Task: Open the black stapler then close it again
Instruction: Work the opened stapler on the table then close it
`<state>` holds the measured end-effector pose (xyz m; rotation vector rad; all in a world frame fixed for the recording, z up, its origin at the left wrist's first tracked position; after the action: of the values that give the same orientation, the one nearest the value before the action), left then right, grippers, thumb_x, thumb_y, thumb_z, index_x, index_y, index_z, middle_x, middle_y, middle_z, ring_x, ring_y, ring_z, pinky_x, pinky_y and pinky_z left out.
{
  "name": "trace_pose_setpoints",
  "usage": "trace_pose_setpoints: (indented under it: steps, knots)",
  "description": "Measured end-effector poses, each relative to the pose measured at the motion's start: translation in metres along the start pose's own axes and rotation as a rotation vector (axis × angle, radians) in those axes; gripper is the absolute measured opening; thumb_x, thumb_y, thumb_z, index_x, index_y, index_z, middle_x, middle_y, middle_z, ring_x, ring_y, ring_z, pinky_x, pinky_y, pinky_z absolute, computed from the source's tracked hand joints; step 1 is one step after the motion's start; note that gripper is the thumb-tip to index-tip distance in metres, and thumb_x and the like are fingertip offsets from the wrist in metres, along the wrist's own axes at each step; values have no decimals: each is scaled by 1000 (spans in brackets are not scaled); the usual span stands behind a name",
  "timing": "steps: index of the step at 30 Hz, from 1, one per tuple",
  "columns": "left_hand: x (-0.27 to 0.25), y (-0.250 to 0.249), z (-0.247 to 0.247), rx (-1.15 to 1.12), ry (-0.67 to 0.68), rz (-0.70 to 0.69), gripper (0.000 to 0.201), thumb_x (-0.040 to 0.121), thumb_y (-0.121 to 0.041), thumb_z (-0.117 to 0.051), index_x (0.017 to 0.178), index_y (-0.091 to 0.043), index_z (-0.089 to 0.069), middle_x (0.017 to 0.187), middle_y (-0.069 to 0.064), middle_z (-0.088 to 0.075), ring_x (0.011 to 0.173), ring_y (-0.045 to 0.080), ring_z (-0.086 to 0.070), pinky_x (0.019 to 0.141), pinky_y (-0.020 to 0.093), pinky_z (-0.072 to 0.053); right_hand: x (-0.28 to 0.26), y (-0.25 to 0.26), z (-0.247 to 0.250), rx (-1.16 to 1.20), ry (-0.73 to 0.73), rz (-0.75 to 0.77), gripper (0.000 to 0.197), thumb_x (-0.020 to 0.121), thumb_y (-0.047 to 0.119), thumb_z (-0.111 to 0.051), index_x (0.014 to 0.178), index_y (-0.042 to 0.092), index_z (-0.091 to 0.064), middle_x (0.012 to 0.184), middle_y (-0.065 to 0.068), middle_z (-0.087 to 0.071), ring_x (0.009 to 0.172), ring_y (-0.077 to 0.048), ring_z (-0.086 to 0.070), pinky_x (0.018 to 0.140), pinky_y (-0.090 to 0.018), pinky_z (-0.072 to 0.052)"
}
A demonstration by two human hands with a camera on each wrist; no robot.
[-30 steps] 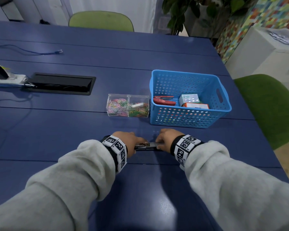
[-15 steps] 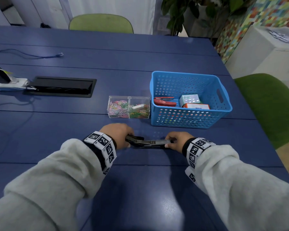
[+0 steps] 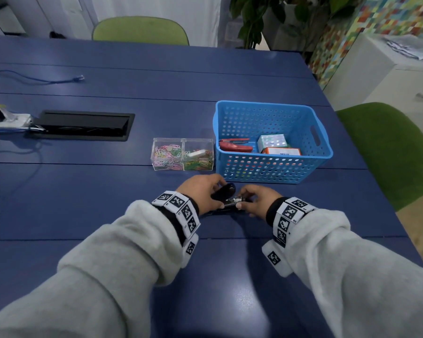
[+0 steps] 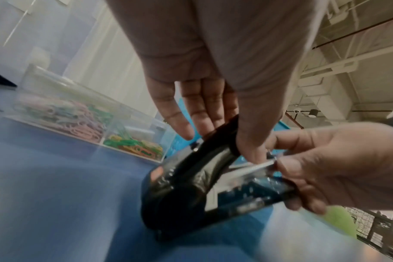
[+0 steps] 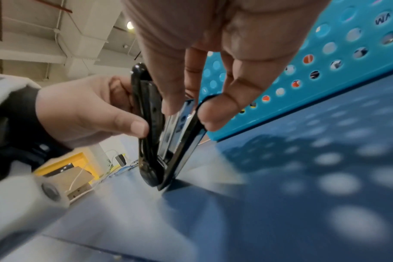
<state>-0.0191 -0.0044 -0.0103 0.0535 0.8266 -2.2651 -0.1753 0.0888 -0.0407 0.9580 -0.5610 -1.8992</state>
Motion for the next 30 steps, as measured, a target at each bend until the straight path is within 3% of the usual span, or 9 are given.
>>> trace_pose_setpoints:
  steps: [2, 3, 5, 9, 12, 16, 19, 26, 30]
  knots:
    - [3, -2, -9, 18, -1, -20, 46, 71, -24, -78, 114, -20, -61, 111, 5, -69, 103, 23, -62, 90, 32, -49, -1, 0, 1, 53, -11, 32, 22, 79, 14, -71, 95, 24, -61, 94, -2, -59, 49, 2, -56, 55, -14, -54]
    - [4, -3, -13, 27, -3, -31, 44, 71, -24, -78, 112, -20, -63, 110, 6, -69, 103, 24, -62, 90, 32, -49, -1, 0, 1, 49, -18, 47, 25, 77, 14, -73, 98, 23, -62, 93, -2, -59, 49, 4, -54, 54, -10, -49]
    - [5, -3, -17, 19, -14, -44, 42, 70, -25, -78, 109, -20, -64, 108, 7, -70, 102, 24, -62, 88, 32, -49, -3, 2, 1, 62, -24, 57, 24, 76, 20, -74, 95, 26, -61, 91, -2, -61, 60, 1, -51, 61, -15, -46]
    - [7, -4, -21, 41, -5, -85, 40, 73, -24, -76, 111, -18, -63, 111, 7, -68, 106, 24, -58, 88, 32, -46, -4, 4, -4, 216, -8, 7, 12, 84, 32, -64, 91, 24, -59, 87, -2, -59, 65, -9, -57, 50, -11, -52]
    - [7, -5, -23, 58, 21, -106, 43, 74, -23, -76, 113, -18, -61, 114, 8, -65, 110, 25, -54, 90, 32, -44, -2, 4, -7, 148, -9, -29, 10, 84, 36, -61, 76, 32, -58, 82, 0, -60, 69, -18, -61, 65, -27, -56]
    - [5, 1, -25, 45, 57, -59, 63, 69, -27, -80, 124, -19, -52, 124, 8, -56, 117, 25, -49, 99, 35, -41, -4, 1, -7, 201, -11, -42, 18, 85, 26, -63, 69, 32, -58, 77, -2, -57, 63, -11, -57, 54, -18, -53]
    - [2, 11, -24, 1, 105, 20, 69, 70, -34, -79, 129, -21, -47, 130, 8, -51, 121, 24, -49, 104, 35, -40, -7, -1, -2, 310, -2, -33, 21, 85, 15, -63, 68, 27, -60, 73, -3, -54, 64, -12, -56, 55, -23, -55]
    - [-8, 14, -16, -40, 167, 21, 51, 74, -29, -76, 121, -27, -54, 110, 1, -64, 96, 18, -58, 84, 25, -42, -18, 1, 9, 602, 61, -42, 24, 91, 1, -51, 76, 17, -60, 71, -9, -53, 61, -19, -54, 43, -17, -54]
    - [-12, 5, -6, 4, 129, -25, 44, 76, -28, -74, 117, -27, -57, 98, -1, -61, 88, 17, -55, 83, 28, -46, -27, 9, 14, 375, 106, -36, 24, 92, 9, -52, 83, 30, -62, 82, -2, -57, 71, -11, -55, 64, -25, -55]
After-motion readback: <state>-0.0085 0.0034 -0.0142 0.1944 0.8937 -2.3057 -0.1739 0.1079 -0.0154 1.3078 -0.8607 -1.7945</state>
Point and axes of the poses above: each hand's wrist, its own x-axis towards the middle knuckle, its own z-axis out of the back of the hand, y = z × x, the point moved 1 cm from there along x, towards the middle knuckle
